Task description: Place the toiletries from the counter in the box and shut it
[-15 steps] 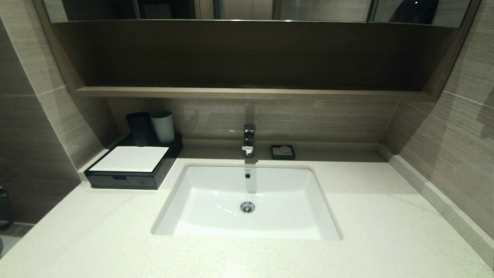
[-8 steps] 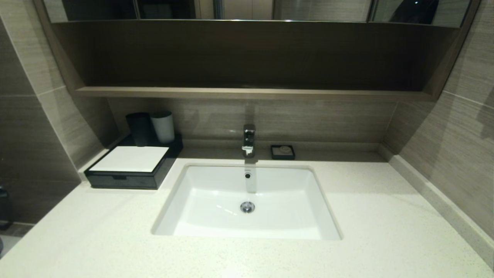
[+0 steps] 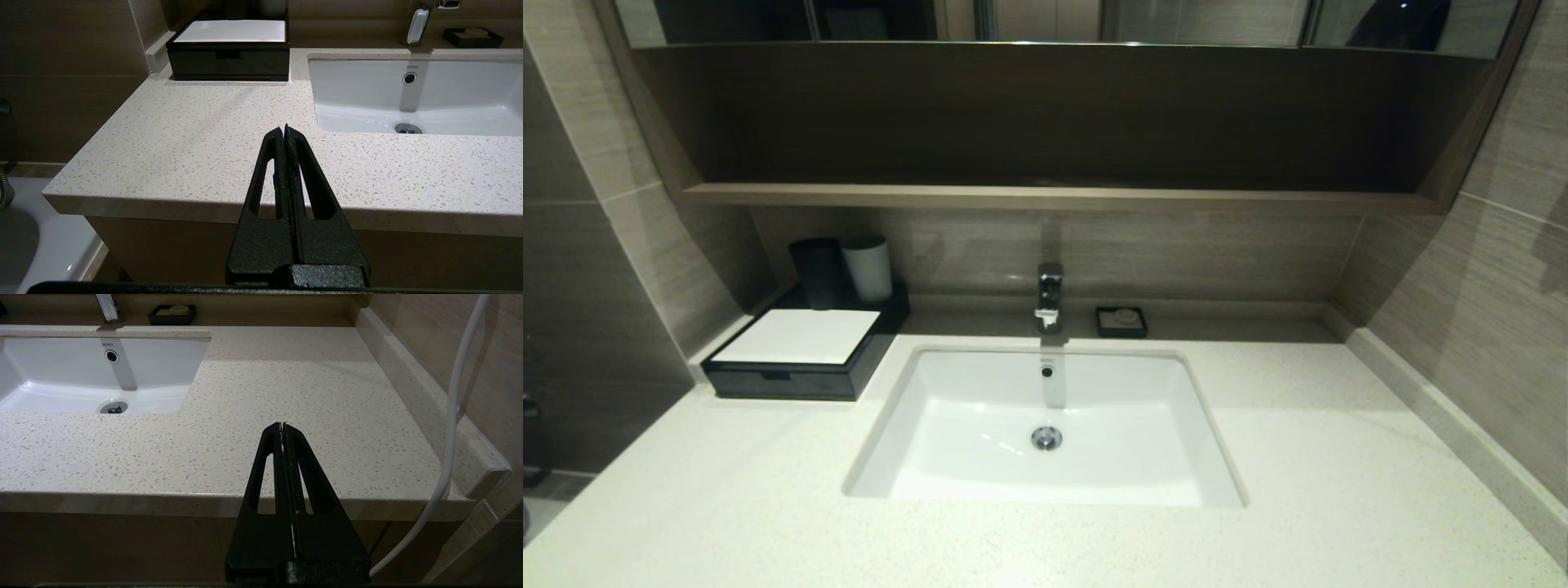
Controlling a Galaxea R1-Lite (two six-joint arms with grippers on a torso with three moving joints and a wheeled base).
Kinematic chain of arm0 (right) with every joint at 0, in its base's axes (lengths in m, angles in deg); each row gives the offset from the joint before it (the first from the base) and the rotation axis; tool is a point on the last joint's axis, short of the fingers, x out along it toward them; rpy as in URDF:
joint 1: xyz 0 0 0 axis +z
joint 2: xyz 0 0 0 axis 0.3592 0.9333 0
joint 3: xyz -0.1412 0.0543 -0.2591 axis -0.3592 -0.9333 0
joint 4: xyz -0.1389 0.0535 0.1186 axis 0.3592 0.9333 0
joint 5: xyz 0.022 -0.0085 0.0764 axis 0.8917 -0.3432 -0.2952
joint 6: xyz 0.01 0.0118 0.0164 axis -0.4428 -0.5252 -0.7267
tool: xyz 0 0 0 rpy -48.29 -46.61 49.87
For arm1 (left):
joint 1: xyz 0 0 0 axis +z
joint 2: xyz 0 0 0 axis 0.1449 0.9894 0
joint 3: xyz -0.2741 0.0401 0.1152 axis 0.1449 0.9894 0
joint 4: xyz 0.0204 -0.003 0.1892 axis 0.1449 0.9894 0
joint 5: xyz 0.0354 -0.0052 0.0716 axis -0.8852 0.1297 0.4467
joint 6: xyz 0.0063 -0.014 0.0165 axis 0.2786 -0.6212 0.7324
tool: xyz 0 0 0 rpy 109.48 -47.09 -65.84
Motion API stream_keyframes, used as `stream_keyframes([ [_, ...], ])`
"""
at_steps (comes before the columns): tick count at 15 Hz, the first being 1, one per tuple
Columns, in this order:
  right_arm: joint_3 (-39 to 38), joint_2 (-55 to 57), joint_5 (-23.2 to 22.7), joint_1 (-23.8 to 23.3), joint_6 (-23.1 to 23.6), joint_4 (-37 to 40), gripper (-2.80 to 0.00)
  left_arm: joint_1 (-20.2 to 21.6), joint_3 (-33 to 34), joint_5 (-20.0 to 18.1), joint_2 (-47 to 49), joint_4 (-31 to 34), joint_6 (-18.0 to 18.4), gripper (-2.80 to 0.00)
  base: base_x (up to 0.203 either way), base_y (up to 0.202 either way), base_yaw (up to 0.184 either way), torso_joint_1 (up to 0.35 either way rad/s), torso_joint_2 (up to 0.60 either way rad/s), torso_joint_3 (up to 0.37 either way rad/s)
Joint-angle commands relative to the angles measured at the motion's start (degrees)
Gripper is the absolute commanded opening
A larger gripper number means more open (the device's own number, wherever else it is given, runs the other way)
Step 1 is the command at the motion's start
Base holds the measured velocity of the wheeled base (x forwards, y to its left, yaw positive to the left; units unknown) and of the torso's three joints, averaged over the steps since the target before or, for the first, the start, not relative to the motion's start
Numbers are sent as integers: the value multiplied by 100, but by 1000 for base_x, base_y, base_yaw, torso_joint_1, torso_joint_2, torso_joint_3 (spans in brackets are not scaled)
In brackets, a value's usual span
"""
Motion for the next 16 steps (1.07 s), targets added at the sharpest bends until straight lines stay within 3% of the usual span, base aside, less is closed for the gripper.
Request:
stream_keyframes([
  [1,-11,-3,1,1,0,-4,-280,-2,114,3,2,-3,1,-280,0,0,0,0,0,0],
  [16,-11,0,1,1,-7,-4,-280,-2,114,3,2,-3,1,-280,0,0,0,0,0,0],
])
